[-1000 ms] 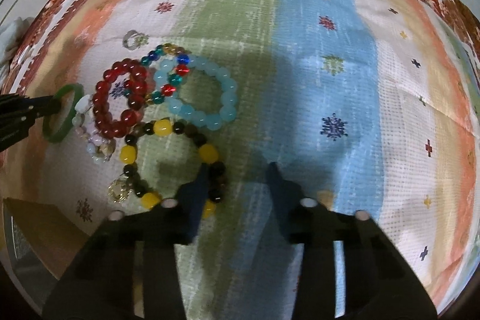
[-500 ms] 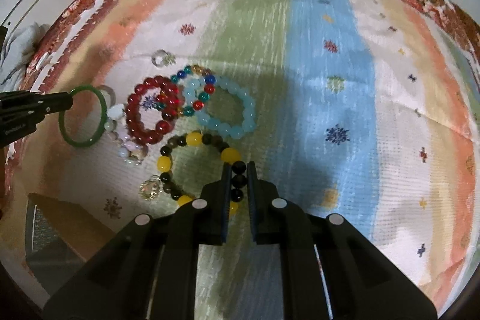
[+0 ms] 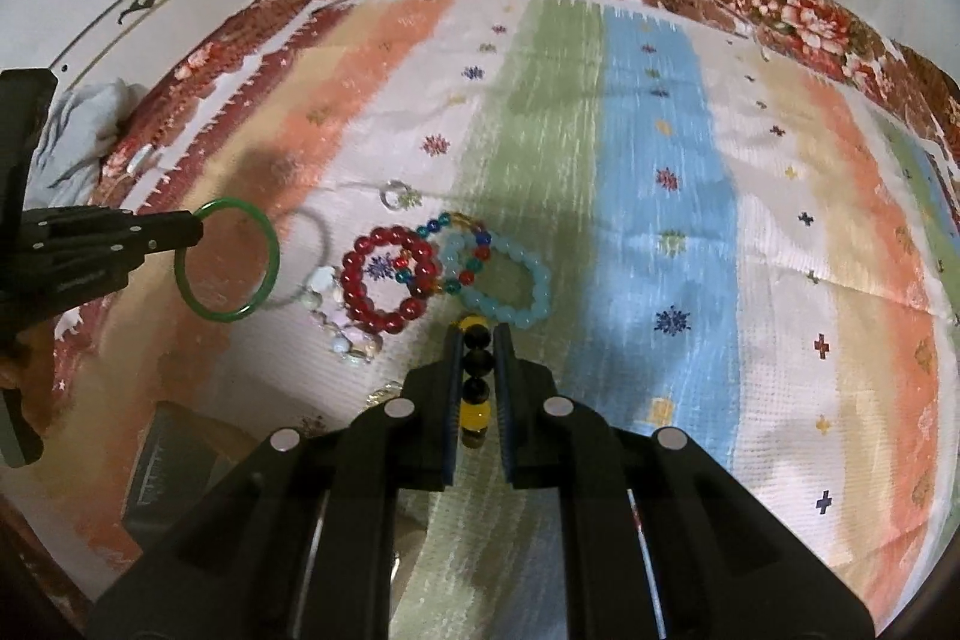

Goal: Organize jewelry
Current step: 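Carry the bangle and bracelet into the tin box and open both grippers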

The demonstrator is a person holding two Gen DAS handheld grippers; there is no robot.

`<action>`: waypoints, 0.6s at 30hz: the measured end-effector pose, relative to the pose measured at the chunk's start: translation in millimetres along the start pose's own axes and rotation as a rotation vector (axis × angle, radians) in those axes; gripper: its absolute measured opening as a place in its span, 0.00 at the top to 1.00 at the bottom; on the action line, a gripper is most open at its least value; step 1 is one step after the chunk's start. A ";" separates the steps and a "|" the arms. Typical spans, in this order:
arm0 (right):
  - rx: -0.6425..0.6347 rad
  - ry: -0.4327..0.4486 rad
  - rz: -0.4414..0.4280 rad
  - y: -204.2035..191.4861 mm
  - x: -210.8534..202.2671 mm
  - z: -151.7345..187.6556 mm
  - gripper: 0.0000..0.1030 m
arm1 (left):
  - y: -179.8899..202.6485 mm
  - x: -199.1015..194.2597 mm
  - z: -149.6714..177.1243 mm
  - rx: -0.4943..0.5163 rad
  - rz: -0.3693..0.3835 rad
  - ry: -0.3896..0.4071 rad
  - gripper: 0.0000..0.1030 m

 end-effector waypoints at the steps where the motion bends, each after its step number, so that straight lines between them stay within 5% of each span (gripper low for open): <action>1: -0.001 0.005 -0.001 -0.6 -2.6 -0.1 0.89 | 0.3 -2.6 0.3 -0.003 0.003 0.006 0.92; 18: -0.023 0.158 -0.064 -18.6 -77.6 3.0 0.89 | 25.2 -57.6 11.4 0.011 0.075 0.139 0.92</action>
Point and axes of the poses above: each gripper's, at about its wrist camera, not at the fingertips, and x roughly the way its jaws point, y to its right, z to its underside, the point moved 1 cm from there along x, roughly the way its jaws point, and after that the axes turned 1 degree about y, right-handed, at the moved point
